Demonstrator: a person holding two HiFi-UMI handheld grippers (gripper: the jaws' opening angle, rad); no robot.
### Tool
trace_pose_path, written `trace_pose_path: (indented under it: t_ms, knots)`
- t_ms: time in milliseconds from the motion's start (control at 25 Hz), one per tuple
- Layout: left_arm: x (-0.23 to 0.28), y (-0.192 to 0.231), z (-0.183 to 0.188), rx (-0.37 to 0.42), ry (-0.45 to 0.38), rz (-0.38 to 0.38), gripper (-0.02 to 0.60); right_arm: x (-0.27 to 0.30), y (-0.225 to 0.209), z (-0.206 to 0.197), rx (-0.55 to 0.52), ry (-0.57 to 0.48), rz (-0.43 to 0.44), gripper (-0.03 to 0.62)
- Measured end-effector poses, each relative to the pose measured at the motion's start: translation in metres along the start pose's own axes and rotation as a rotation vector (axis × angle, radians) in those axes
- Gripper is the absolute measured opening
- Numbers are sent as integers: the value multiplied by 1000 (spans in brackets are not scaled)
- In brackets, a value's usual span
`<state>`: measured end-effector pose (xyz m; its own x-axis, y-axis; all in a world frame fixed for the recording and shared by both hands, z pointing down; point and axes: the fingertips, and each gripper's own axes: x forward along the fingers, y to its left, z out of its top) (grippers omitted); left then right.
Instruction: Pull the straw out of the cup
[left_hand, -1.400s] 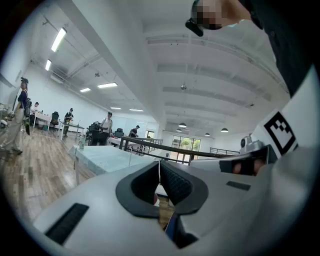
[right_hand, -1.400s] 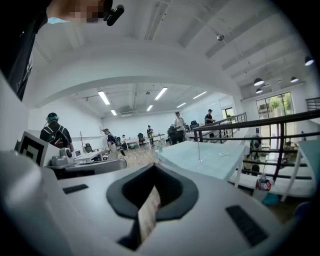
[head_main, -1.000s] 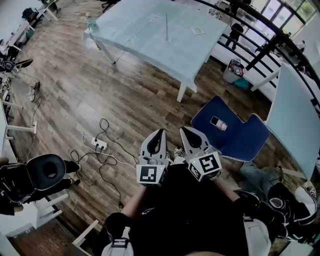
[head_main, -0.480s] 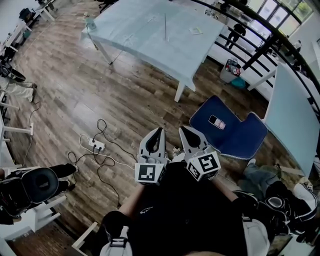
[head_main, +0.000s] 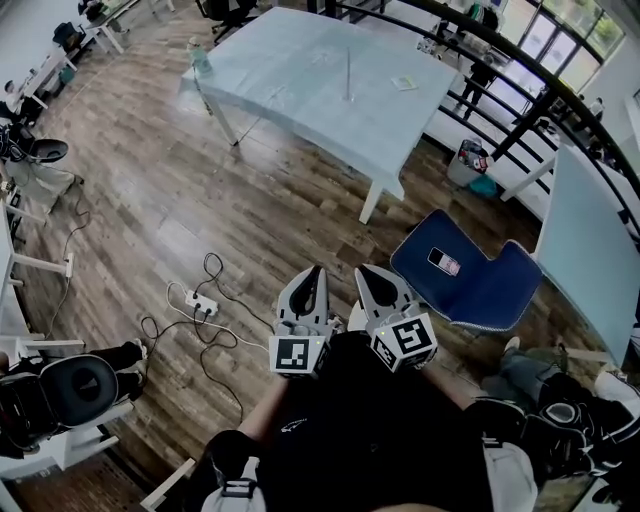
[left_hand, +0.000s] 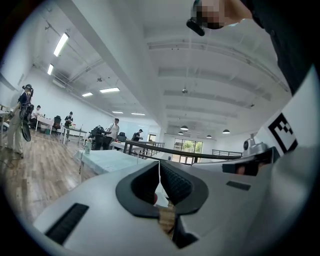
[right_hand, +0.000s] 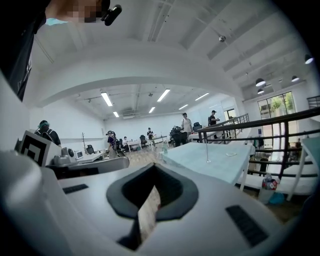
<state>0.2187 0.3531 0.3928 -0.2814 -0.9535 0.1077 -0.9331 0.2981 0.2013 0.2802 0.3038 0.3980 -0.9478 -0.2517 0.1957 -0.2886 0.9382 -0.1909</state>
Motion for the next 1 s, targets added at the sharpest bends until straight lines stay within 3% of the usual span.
trace_pose_path:
  t_ms: [520,1000]
  knots:
    - [15,14,1,19,-47,-21,18,24,-3,-3,5,-10,2,8]
    - [73,41,8,63,-3,-11,18,77,-43,4,56,-11,-21,9]
